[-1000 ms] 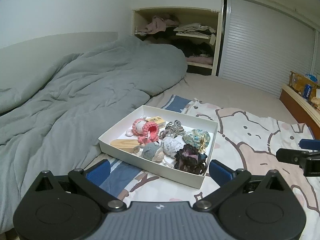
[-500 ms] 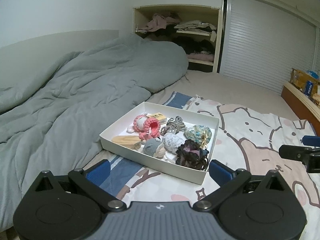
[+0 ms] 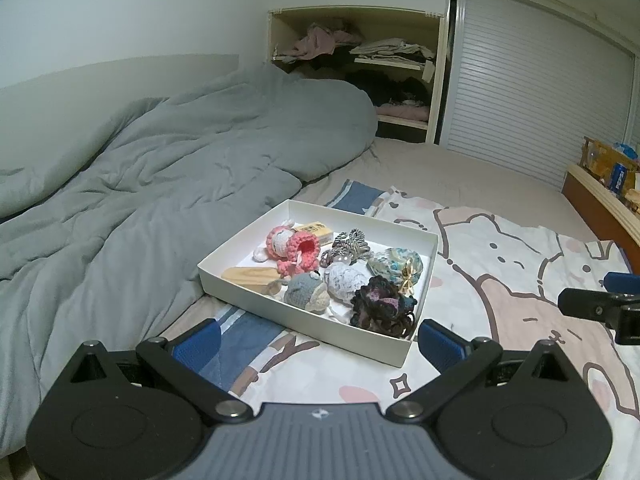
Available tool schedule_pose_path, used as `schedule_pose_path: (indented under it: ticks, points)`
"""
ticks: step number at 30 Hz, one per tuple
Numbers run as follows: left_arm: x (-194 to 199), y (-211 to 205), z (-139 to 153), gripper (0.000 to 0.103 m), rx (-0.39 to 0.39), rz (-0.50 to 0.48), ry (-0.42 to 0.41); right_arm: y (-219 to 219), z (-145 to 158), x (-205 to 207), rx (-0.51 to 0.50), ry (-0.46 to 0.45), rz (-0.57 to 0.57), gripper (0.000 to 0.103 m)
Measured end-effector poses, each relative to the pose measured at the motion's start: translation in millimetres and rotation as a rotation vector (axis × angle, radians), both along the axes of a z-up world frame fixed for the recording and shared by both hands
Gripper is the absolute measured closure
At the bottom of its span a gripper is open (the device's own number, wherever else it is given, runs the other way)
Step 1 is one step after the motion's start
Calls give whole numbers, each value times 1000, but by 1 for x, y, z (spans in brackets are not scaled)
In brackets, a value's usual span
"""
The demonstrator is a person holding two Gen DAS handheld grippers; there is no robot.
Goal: Organize objects
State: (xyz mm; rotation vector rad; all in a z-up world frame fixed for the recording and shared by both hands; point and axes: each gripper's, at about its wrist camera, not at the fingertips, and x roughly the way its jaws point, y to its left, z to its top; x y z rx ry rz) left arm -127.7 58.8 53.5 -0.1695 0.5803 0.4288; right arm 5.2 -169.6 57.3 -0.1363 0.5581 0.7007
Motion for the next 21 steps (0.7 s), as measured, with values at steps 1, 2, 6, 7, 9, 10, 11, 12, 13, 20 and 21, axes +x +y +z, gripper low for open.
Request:
schedule_pose_path:
  ticks: [1, 2, 6, 7, 9, 10, 11, 12, 13, 20, 21]
  points:
    - [0, 0, 0, 0, 1, 0, 0, 0, 0, 0, 2, 2, 0, 0]
    - [0, -1, 0, 0, 3, 0, 1, -1, 0, 0, 5, 3, -1, 0]
    - [1, -1, 0, 0, 2, 2, 2, -2, 1, 0, 7, 0, 1, 0]
    - [1, -1, 0, 0, 1, 3, 2, -2, 1, 0, 8, -1, 1, 0]
    - [1, 0, 0, 0, 0, 4, 3, -2, 1, 0, 9, -2, 1, 0]
    - [1, 0, 0, 0, 0, 4, 3, -2, 1, 0, 9, -2, 1, 0]
    - [1, 0, 0, 0, 0, 3, 3, -3, 1, 0, 9, -2, 1, 0]
    - [1, 0, 0, 0, 1, 4, 2, -3, 1, 0, 10, -2, 1, 0]
    - [1, 0, 0, 0, 1, 3, 3, -3, 1, 0, 9, -2, 1, 0]
    - [0, 0, 0, 0, -3, 5, 2, -2, 2, -1, 8, -3, 0, 0]
    - [0, 0, 0, 0, -2, 5, 2, -2, 2, -1, 8, -3, 0, 0]
